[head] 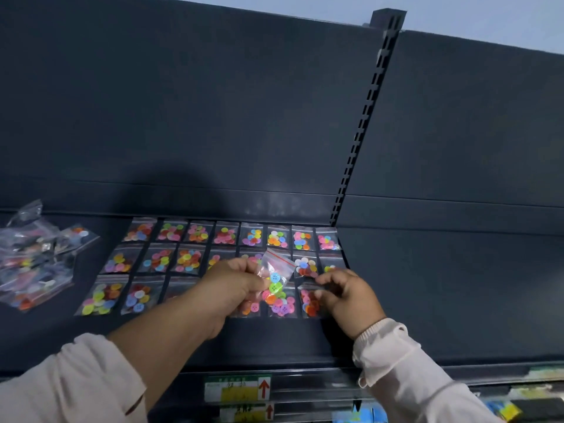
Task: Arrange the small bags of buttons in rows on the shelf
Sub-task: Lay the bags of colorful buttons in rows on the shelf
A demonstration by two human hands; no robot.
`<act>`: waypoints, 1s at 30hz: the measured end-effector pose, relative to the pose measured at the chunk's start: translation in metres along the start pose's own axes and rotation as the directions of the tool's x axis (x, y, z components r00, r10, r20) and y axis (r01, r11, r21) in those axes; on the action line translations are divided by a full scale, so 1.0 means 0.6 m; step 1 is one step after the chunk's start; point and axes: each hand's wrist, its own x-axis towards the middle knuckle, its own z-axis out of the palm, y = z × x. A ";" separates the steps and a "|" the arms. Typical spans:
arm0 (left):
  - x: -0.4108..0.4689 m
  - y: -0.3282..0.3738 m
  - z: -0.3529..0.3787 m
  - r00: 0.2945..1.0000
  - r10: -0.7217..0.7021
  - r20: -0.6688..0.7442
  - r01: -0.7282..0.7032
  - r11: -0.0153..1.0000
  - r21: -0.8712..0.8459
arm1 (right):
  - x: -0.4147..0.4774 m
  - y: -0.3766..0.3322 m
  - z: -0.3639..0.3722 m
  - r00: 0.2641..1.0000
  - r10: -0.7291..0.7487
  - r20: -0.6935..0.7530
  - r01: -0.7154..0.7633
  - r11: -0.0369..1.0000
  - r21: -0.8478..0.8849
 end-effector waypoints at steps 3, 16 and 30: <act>0.000 0.006 0.017 1.000 0.005 0.011 -0.004 0.998 -0.058 | -0.004 -0.035 -0.010 0.988 0.137 0.066 -0.151 0.922 0.357; 0.006 -0.007 0.083 0.927 0.299 0.228 -0.375 0.777 0.506 | 0.001 0.002 -0.095 0.918 0.367 0.151 -0.394 0.884 0.252; 0.024 -0.052 0.098 0.723 0.285 0.629 -0.648 -0.033 0.761 | -0.017 0.042 -0.072 0.993 0.022 0.114 0.037 0.875 -0.483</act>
